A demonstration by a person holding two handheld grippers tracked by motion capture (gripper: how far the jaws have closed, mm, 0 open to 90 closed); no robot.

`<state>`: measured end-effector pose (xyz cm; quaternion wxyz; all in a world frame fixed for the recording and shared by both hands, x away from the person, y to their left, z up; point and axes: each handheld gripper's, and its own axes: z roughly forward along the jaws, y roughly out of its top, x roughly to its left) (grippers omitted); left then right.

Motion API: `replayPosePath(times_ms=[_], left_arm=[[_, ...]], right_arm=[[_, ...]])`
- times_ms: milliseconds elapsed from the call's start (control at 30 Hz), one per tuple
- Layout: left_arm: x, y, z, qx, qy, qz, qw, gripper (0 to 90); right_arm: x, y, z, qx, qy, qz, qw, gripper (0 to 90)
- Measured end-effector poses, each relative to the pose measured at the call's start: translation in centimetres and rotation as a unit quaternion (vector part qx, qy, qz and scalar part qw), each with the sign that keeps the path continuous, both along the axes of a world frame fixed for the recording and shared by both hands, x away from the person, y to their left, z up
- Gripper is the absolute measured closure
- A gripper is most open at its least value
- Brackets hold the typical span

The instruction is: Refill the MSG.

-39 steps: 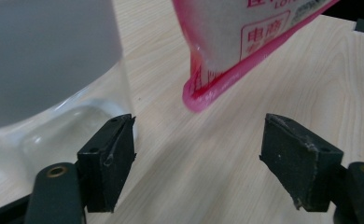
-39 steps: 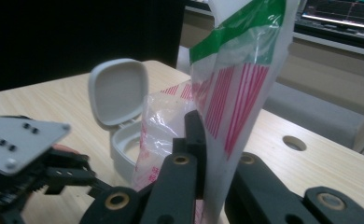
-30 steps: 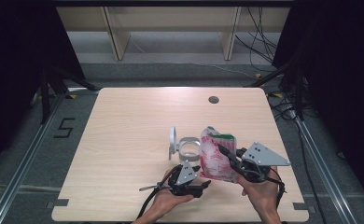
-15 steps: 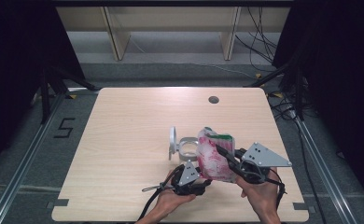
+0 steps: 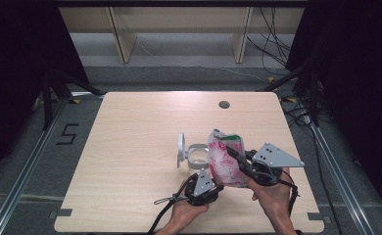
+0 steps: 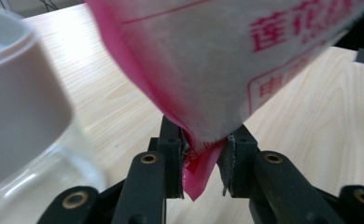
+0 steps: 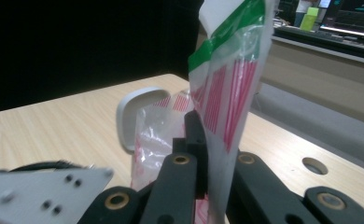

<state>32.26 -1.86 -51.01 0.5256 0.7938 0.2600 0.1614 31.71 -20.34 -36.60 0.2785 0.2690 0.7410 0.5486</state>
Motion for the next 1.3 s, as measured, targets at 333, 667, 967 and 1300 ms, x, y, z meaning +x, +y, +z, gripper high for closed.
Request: replayPosePath(times_ms=[333,667,967,1300], left_arm=[[-0.5,-1.4,0.5,-0.013,-0.003,0.025,0.9996,74.0],[-0.6,-2.0,0.2,-0.051,0.002,0.046,0.9976,74.3],[-0.3,-2.6,0.2,-0.050,0.008,0.051,0.9974,74.4],[0.2,-3.3,-0.1,-0.051,0.000,0.064,0.9967,74.5]], right_arm=[[1.2,0.4,0.7,0.017,0.014,-0.003,0.9998,90.0],[2.4,1.8,1.1,0.016,0.023,0.000,0.9996,90.0],[3.2,2.3,1.1,0.005,0.029,-0.008,0.9995,90.0],[3.9,2.6,0.8,0.015,0.044,-0.019,0.9987,90.0]])
